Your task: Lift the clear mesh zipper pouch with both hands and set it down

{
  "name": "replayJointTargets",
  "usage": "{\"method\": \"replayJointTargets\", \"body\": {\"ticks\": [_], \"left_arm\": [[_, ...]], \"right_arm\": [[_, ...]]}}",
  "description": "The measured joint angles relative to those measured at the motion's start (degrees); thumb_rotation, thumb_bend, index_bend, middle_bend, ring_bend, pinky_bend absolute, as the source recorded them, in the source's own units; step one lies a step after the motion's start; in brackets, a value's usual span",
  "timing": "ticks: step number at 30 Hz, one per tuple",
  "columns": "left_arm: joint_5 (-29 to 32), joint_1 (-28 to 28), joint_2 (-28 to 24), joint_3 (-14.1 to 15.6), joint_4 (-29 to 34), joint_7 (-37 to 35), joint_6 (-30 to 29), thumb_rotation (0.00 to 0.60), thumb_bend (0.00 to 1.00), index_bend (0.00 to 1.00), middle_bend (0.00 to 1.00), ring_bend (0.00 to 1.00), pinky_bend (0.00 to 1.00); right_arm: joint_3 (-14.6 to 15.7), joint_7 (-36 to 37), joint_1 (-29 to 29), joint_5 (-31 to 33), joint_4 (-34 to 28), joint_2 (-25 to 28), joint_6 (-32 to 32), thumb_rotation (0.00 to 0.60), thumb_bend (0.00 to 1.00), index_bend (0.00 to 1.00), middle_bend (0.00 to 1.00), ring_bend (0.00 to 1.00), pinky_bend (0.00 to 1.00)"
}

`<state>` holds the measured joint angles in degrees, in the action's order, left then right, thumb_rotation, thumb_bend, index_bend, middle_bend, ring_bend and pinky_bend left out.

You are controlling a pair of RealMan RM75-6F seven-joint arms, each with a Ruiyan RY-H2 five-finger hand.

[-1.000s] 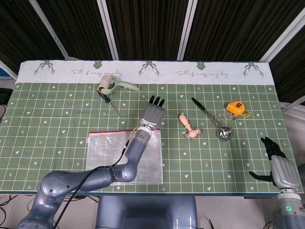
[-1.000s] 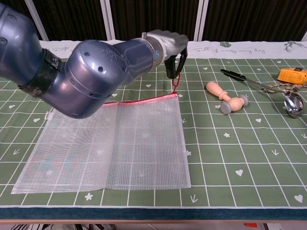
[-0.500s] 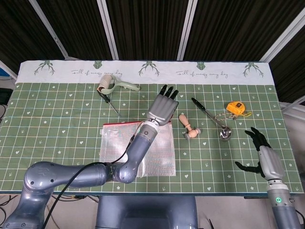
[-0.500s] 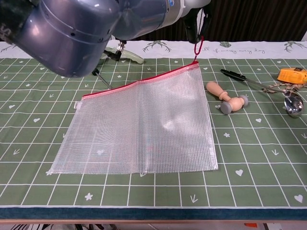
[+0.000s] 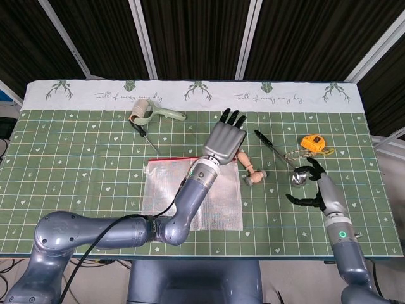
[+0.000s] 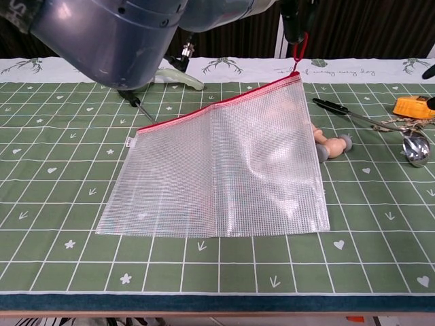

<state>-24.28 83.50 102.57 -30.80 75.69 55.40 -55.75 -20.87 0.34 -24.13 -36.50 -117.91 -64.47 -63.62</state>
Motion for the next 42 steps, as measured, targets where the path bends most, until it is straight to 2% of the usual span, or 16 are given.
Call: {"method": "replayJointTargets", "body": {"ticks": [11,17,21,26,42], "left_arm": [[0.8,0.7,0.1,-0.5,0.5,-3.2,-1.8,0.6,0.44,0.6,0.13,0.0,0.0],[2.4,1.1,1.2,-2.2,0.2,-6.0,-3.2,0.6,0.44,0.6,0.13,0.0,0.0],[3.1,1.6,1.5,-2.9,-0.2,-7.1,-3.5,0.6,0.44,0.6,0.13,0.0,0.0],[2.3,1.8,1.2,-2.4,-1.0,-7.8,-2.8,0.6,0.44,0.61,0.13,0.0,0.0],[1.1,2.1,1.0,-0.7,-1.7,-9.8,-2.5,0.6,0.44,0.61,0.14,0.0,0.0]], "right_arm": [[-9.9,-3.5,-14.8,30.8,1.9,-9.0,-2.6,0.6,0.27,0.4,0.1,0.0,0.23],[-14.7,-5.0,-21.9,40.1,5.6,-14.6,-7.1,0.6,0.28,0.42,0.11,0.0,0.23],[-16.0,-5.4,-23.6,42.5,7.9,-16.6,-8.4,0.6,0.29,0.44,0.11,0.0,0.23],[-16.8,-6.2,-24.9,43.9,10.1,-18.4,-9.1,0.6,0.29,0.45,0.12,0.0,0.23],[-18.2,-6.9,-25.8,44.4,13.0,-21.2,-9.2,0.6,0.36,0.54,0.16,0.01,0.23]]}}
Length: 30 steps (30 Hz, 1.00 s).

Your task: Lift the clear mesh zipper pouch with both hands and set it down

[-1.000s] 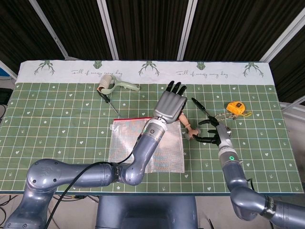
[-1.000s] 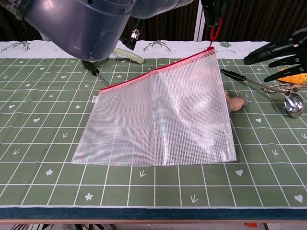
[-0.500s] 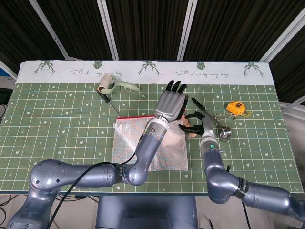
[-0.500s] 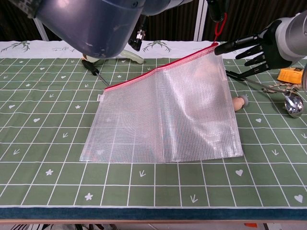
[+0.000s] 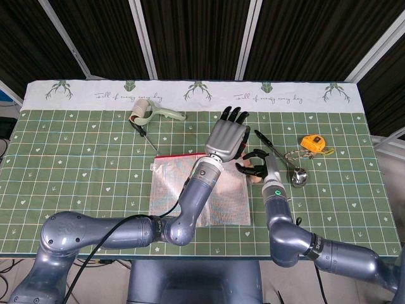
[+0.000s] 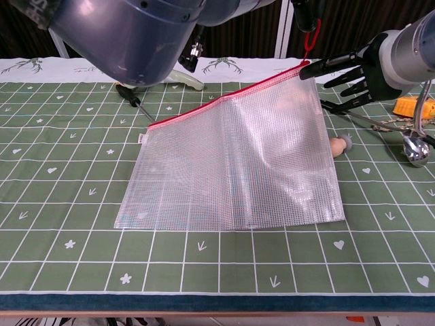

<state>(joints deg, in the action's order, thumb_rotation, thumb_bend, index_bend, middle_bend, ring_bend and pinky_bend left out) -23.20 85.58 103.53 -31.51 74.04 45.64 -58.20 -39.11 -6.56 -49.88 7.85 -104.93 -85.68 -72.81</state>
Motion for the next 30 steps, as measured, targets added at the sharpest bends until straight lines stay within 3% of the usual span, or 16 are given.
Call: {"method": "replayJointTargets", "body": {"ticks": [21,30], "left_arm": [[1.3,0.3,-0.5,0.6,0.4,-0.2,-0.8,0.6,0.44,0.62,0.14,0.0,0.0],[2.0,0.3,-1.0,0.9,1.3,0.0,-1.4,0.6,0.44,0.62,0.14,0.0,0.0]], "right_arm": [[-2.2,-1.0,-0.5,1.0,1.8,-2.1,0.4,0.6,0.56,0.59,0.19,0.01,0.23],[-3.5,-1.1,0.2,1.5,0.7,-2.0,0.8,0.6,0.57,0.6,0.2,0.01,0.23]]}}
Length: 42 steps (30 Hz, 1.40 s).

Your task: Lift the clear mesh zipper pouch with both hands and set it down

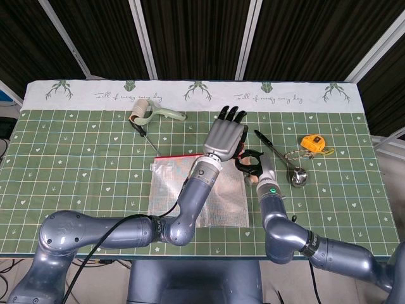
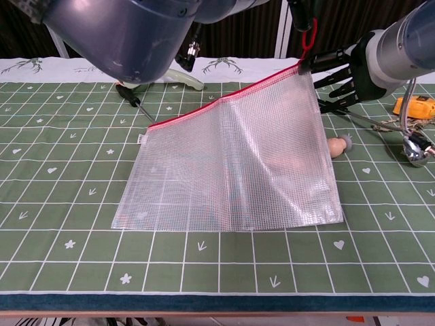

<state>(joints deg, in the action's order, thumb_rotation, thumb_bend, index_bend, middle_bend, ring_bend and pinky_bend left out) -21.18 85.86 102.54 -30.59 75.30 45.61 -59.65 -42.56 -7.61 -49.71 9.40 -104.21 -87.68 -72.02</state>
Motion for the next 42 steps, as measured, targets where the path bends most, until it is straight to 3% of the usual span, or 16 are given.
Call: {"method": "replayJointTargets", "body": {"ticks": [14,25,42], "left_arm": [[-0.3,-3.3,-1.8,3.2,2.2,-0.5,-1.3,0.6,0.44,0.63,0.14,0.0,0.0],[-1.2,-7.7,-4.5,6.3,4.2,-1.3,-2.3,0.6,0.44,0.63,0.14,0.0,0.0],[-0.9,-10.0,-6.6,7.4,3.9,-1.4,-1.3,0.6,0.44,0.63,0.14,0.0,0.0]], "right_arm": [[-4.1,0.9,1.1,2.0,-3.5,2.1,1.3,0.6,0.57,0.61,0.21,0.01,0.23],[-5.7,1.4,1.3,2.7,-4.8,3.9,1.4,0.6,0.58,0.62,0.22,0.01,0.23],[-7.2,2.7,1.4,3.8,-4.3,6.0,2.3,0.6,0.58,0.63,0.23,0.01,0.23]]}}
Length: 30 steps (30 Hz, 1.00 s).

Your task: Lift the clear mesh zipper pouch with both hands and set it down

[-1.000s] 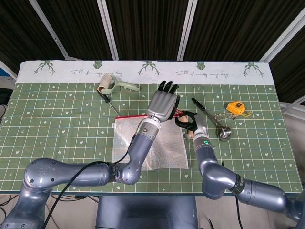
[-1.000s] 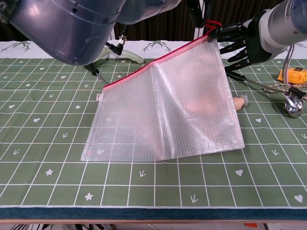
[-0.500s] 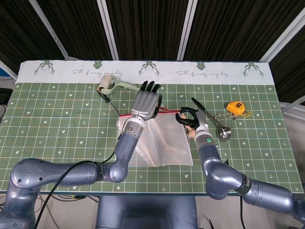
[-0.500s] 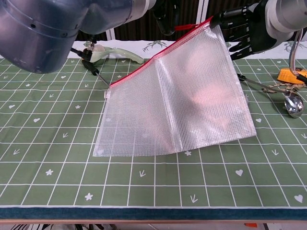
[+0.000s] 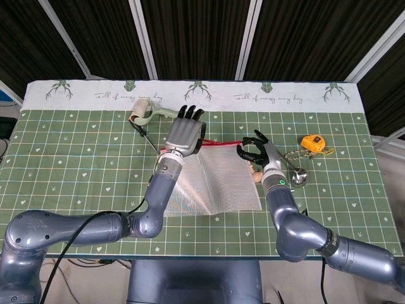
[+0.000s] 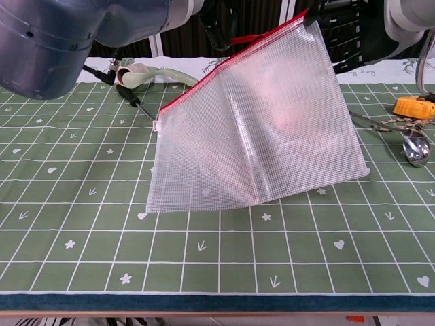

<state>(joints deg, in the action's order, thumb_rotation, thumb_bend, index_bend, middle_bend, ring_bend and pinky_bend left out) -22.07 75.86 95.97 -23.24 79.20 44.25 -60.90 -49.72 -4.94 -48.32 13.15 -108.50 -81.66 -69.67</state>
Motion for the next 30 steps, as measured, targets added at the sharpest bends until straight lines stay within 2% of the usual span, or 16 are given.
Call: {"method": "replayJointTargets", "body": {"ticks": [9,30], "left_arm": [[0.1,-3.4,-3.7,1.1,2.1,-0.5,-0.9,0.6,0.44,0.63,0.14,0.0,0.0],[-1.0,-12.9,-17.4,4.4,7.0,-3.7,-0.5,0.6,0.44,0.63,0.13,0.0,0.0]], "right_arm": [[0.0,-0.4,0.8,0.5,1.7,2.1,0.8,0.6,0.57,0.63,0.23,0.01,0.23],[1.3,-0.1,3.3,0.2,2.5,5.7,1.9,0.6,0.58,0.63,0.23,0.01,0.23]]}}
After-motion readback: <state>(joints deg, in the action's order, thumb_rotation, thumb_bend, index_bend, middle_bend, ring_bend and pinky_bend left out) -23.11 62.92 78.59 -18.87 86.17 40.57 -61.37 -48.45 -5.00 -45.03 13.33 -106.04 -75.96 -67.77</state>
